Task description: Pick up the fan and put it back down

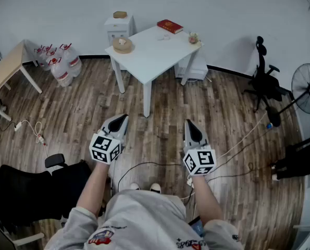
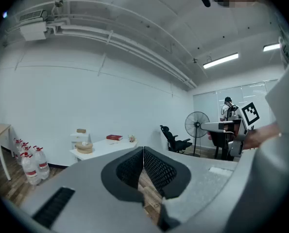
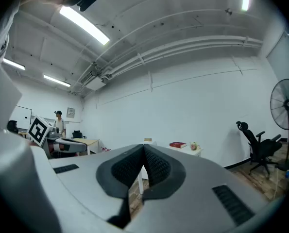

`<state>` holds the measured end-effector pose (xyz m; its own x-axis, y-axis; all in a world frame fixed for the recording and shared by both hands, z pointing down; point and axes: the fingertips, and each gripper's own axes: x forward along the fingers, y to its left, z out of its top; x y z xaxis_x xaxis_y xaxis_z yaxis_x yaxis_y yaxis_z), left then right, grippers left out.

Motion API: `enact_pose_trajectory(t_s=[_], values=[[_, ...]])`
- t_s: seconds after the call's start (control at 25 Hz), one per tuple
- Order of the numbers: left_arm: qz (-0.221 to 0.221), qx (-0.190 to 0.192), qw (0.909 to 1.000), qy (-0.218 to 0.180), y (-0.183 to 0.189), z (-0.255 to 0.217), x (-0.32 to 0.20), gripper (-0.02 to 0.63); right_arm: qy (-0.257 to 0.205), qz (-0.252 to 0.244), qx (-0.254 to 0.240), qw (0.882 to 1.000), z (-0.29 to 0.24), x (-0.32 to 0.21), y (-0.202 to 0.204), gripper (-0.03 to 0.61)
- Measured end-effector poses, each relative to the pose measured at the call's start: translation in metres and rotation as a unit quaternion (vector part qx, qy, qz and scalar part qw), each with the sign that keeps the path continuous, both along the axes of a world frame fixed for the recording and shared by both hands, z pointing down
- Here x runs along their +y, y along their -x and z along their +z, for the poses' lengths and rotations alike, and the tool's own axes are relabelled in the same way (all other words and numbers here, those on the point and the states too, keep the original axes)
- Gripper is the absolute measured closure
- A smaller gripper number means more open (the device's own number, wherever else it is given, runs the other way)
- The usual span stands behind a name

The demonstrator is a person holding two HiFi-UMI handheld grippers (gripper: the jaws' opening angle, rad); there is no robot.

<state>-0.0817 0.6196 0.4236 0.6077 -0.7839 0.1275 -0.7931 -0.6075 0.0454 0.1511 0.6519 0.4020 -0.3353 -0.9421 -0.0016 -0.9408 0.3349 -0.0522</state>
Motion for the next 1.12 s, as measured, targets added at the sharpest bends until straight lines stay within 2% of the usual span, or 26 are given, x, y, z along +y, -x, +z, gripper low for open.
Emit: enact_pose_trajectory(t_s=[0.2, 0.48, 1.12], values=[[0.004, 0.003, 1.0000, 0.007, -0.009, 0.006, 0.006, 0.609, -0.002, 0.012, 0.004, 1.000, 0.001, 0.003, -0.014, 0.586], [0.005, 0.007, 0.9998, 0.016, -0.021, 0.012, 0.012, 0.609, 0.015, 0.013, -0.004, 1.000, 0.011, 0.003, -0.024, 0.312], [-0.023, 0.005, 0.9990, 0.037, -0.054, 0.026, 0.038, 0.609, 0.019, -0.016, 0.007, 1.000, 0.017, 0.009, -0.069, 0.284]])
